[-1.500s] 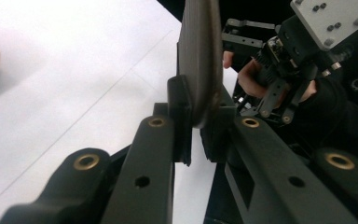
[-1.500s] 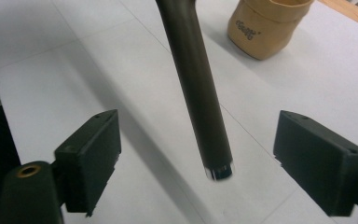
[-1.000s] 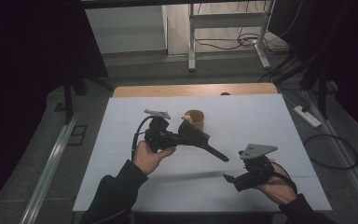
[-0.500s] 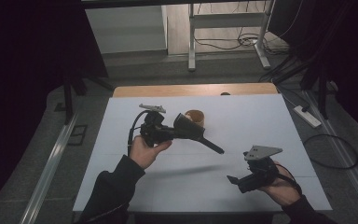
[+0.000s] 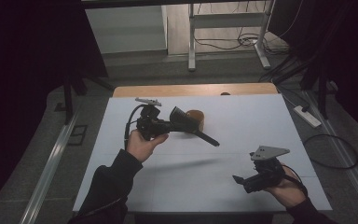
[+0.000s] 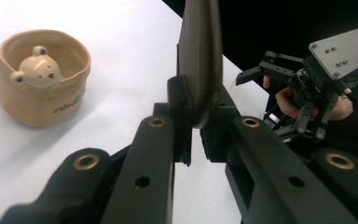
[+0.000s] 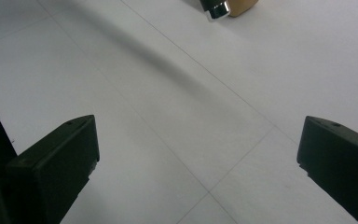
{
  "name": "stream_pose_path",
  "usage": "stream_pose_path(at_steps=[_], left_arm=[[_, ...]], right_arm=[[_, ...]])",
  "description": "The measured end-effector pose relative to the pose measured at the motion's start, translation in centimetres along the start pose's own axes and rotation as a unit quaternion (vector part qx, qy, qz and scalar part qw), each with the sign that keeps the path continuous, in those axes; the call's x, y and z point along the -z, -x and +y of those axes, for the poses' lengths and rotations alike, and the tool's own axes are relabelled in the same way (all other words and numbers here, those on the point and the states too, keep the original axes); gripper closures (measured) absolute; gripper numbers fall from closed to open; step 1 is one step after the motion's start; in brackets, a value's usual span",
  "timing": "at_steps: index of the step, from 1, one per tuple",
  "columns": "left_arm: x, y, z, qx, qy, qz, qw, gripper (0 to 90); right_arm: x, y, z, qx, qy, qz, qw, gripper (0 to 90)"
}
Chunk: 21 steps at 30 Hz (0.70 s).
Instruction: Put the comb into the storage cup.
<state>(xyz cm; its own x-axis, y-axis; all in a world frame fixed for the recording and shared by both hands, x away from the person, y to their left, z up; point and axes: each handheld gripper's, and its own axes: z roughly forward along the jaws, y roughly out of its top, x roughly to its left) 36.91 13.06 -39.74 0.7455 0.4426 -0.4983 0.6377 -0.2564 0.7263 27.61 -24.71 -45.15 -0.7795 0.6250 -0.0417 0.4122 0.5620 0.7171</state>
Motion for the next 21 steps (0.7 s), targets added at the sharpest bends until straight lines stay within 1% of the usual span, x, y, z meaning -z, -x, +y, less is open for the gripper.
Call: stream_pose_path(at_steps=[8,21], left_arm=[[0.5,-0.4,0.5,0.004,0.006,0.006,1.0000,82.5],[1.4,-0.7,1.7,0.002,0.015,0.019,0.9997,82.6]], right_arm=[[0.6,0.2,-0.5,-0.008,0.000,0.000,1.0000,0.0],[1.5,0.7,-1.5,-0.020,-0.005,-0.009,0.9997,0.0]])
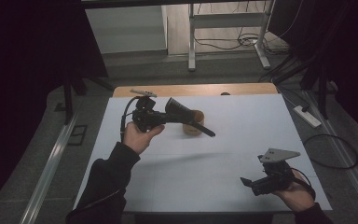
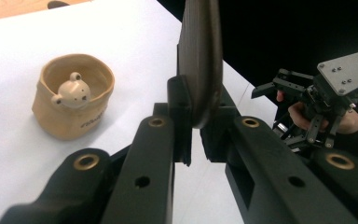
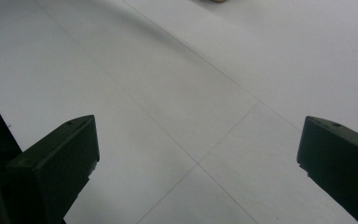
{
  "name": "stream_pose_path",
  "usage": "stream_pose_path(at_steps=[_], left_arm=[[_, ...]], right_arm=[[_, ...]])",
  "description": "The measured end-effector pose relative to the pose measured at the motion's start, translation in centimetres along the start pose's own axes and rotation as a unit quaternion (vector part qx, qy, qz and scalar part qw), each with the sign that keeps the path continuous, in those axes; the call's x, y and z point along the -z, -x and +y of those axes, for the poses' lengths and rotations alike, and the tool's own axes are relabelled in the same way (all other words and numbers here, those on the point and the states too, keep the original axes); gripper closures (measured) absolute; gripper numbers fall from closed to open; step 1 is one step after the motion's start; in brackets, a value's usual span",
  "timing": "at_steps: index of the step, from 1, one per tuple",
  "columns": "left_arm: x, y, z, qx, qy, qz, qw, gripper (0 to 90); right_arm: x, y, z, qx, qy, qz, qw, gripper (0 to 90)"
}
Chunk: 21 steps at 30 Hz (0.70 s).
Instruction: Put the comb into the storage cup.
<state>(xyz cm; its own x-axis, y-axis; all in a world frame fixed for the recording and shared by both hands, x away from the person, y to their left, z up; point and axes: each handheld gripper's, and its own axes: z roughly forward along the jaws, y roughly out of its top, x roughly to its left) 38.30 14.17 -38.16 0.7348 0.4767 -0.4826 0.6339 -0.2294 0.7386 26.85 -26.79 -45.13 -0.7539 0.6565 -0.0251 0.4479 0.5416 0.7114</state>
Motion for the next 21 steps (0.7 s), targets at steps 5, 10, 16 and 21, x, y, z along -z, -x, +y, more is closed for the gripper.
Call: stream_pose_path(at_steps=[5,10,16,21], left_arm=[[0.2,-0.2,0.5,-0.001,0.003,0.006,1.0000,82.5],[0.4,-0.7,0.9,0.003,0.005,0.013,0.9999,82.6],[0.7,-1.2,1.4,0.005,0.007,0.023,0.9997,82.5],[1.1,-1.5,2.1,0.006,0.013,0.035,0.9993,82.5]], right_arm=[[0.4,0.2,-0.4,-0.007,0.001,-0.006,1.0000,0.0],[0.8,0.5,-0.9,-0.014,0.000,-0.013,0.9998,0.0],[1.3,0.8,-1.4,-0.025,-0.001,-0.020,0.9995,0.0],[1.7,1.0,-1.8,-0.033,-0.002,-0.027,0.9991,0.0]])
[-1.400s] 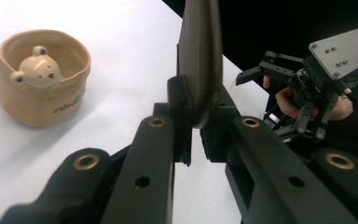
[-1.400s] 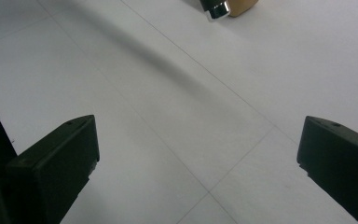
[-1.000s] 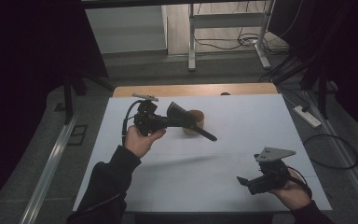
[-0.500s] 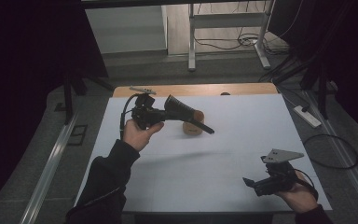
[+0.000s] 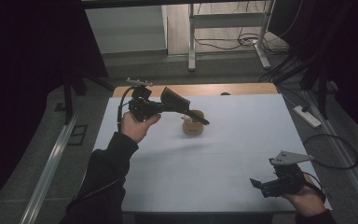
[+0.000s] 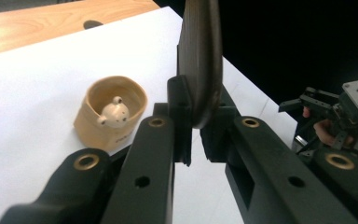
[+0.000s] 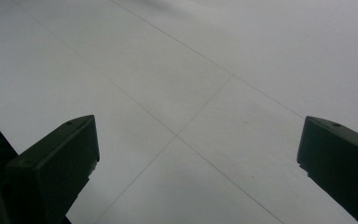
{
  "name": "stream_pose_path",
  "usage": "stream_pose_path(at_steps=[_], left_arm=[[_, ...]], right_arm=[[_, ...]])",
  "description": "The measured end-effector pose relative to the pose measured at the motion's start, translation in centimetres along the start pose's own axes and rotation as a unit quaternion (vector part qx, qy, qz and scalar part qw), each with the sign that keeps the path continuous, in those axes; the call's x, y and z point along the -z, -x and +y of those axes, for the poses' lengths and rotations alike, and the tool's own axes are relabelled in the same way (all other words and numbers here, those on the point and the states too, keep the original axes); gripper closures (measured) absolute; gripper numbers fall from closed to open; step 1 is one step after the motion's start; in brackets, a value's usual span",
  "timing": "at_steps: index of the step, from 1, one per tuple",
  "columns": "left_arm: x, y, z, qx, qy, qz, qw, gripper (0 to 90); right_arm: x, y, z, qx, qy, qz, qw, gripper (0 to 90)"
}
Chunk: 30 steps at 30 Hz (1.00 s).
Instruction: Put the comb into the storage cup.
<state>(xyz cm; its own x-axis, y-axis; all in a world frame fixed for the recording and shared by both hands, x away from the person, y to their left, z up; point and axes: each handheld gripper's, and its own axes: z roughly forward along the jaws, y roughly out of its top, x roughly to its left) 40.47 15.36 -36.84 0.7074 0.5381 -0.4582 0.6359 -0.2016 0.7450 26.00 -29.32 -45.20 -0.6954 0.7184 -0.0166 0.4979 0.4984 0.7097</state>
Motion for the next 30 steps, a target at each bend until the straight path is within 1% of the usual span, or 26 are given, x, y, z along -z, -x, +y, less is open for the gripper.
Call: stream_pose_path(at_steps=[3,7,10,13,14,15,19,21,26,27,28,29,30], left_arm=[[0.1,-0.2,0.3,0.000,0.000,0.007,1.0000,82.5],[0.2,-0.6,0.6,0.002,0.001,0.015,0.9999,82.6],[0.2,-0.8,0.8,0.004,0.002,0.017,0.9998,82.5],[0.2,-1.2,1.0,0.007,0.003,0.023,0.9997,82.5],[0.2,-1.2,1.0,0.007,0.003,0.023,0.9997,82.5],[0.2,-1.3,1.2,0.007,0.001,0.026,0.9996,82.5],[0.2,-1.5,1.4,0.007,0.001,0.034,0.9994,82.5],[0.2,-1.6,1.6,0.007,0.001,0.036,0.9993,82.5],[0.4,-1.9,2.0,0.006,0.003,0.044,0.9990,82.5],[0.5,-2.0,2.0,0.006,0.002,0.046,0.9989,82.5],[0.5,-2.1,2.1,0.007,0.003,0.048,0.9988,82.5],[0.5,-2.2,2.2,0.008,0.003,0.050,0.9987,82.5],[0.5,-2.2,2.2,0.008,0.003,0.050,0.9987,82.5]], right_arm=[[0.1,0.1,-0.2,-0.002,-0.001,-0.004,1.0000,0.0],[0.5,0.4,-0.6,-0.012,-0.003,-0.011,0.9999,0.0],[0.7,0.5,-0.7,-0.015,-0.004,-0.013,0.9998,0.0],[0.9,0.8,-1.0,-0.019,-0.008,-0.024,0.9995,0.0],[0.9,0.8,-1.0,-0.019,-0.008,-0.024,0.9995,0.0],[1.1,0.9,-1.2,-0.024,-0.008,-0.029,0.9993,0.0],[1.5,1.1,-1.7,-0.034,-0.010,-0.038,0.9986,0.0],[1.5,1.1,-1.7,-0.037,-0.011,-0.039,0.9985,0.0],[1.9,1.3,-2.4,-0.054,-0.021,-0.047,0.9972,0.0],[2.1,1.4,-2.5,-0.062,-0.016,-0.050,0.9967,0.0],[2.1,1.4,-2.5,-0.062,-0.016,-0.050,0.9967,0.0],[2.3,1.5,-2.6,-0.070,-0.018,-0.055,0.9959,0.0],[2.3,1.5,-2.6,-0.070,-0.018,-0.055,0.9959,0.0]])
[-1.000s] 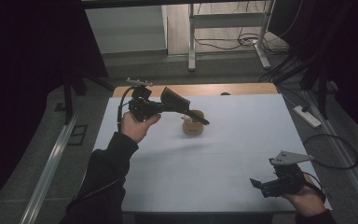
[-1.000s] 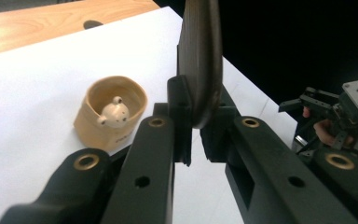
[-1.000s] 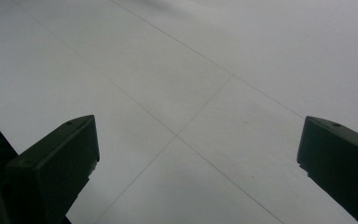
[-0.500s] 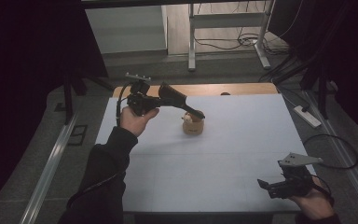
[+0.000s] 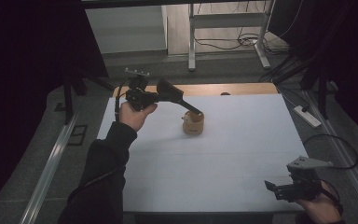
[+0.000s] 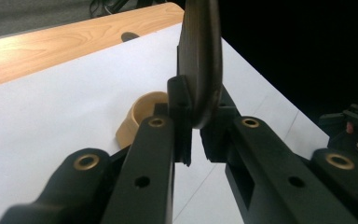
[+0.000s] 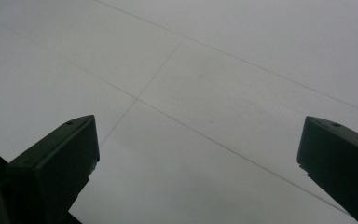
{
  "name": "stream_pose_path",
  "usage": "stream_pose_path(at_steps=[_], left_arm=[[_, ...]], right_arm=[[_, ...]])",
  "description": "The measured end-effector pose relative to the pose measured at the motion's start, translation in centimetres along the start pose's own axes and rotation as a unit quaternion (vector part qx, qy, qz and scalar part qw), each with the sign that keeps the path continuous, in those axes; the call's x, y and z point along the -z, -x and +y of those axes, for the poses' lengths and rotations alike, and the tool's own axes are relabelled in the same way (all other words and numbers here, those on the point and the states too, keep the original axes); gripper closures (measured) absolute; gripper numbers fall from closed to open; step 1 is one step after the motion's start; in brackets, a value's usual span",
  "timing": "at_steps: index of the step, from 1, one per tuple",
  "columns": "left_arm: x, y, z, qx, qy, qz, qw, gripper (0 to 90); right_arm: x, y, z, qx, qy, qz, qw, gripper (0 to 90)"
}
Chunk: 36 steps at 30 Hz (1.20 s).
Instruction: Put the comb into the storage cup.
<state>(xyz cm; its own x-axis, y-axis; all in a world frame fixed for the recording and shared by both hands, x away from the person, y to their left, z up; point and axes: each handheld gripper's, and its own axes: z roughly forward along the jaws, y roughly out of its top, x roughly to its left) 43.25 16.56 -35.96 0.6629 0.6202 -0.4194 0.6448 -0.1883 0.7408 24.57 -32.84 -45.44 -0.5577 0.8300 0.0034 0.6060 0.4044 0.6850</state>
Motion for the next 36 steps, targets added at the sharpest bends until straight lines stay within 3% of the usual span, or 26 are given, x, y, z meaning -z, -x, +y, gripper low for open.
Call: stream_pose_path(at_steps=[16,36], left_arm=[[-1.1,-1.0,0.6,0.005,-0.018,0.022,0.9996,82.5],[-3.9,-2.1,0.3,0.016,-0.049,0.025,0.9984,82.5]], right_arm=[[0.5,0.2,-0.4,-0.009,0.002,-0.009,0.9999,0.0],[0.4,0.2,-0.4,-0.007,-0.005,-0.004,1.0000,0.0]])
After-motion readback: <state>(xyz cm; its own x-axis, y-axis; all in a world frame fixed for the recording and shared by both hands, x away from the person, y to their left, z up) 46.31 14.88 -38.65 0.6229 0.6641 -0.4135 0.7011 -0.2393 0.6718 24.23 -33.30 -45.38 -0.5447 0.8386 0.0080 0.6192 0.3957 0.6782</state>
